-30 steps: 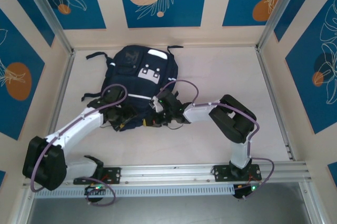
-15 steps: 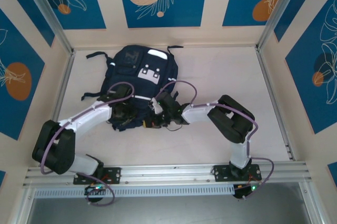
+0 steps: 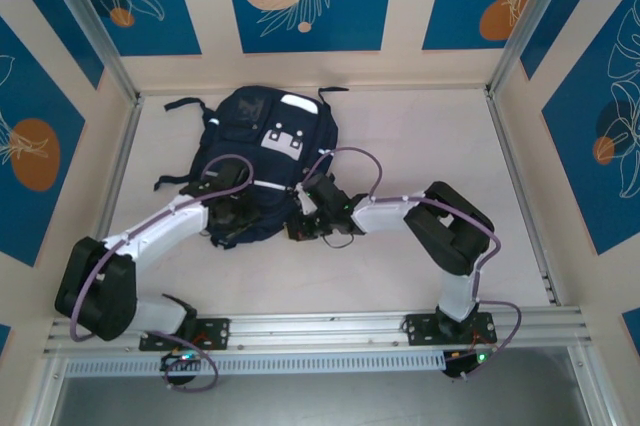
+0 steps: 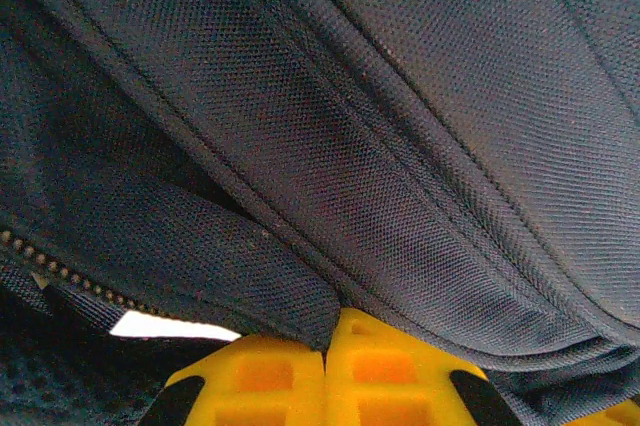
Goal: Pack the student bag
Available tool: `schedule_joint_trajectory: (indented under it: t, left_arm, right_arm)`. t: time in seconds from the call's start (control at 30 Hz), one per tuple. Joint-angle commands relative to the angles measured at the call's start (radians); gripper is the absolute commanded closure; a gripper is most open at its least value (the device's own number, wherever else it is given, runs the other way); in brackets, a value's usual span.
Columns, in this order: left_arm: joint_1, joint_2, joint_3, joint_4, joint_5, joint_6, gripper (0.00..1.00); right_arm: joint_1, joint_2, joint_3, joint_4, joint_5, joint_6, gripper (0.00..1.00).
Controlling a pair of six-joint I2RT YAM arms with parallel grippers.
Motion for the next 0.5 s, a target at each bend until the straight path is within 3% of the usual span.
schedule_joint_trajectory:
  t: [0.0, 0.47]
  left_arm:
    - [0.029, -0.035, -0.011, -0.078, -0.105, 0.042, 1.0]
    - [0.031, -0.049, -0.036, -0.08, -0.107, 0.06, 1.0]
  right_arm:
    - [-0.05, -0.012, -0.046, -0.117, 0.055, -0.043, 1.0]
    - [-0.24, -0.034, -0.087, -0.048, 0.092, 0.014, 1.0]
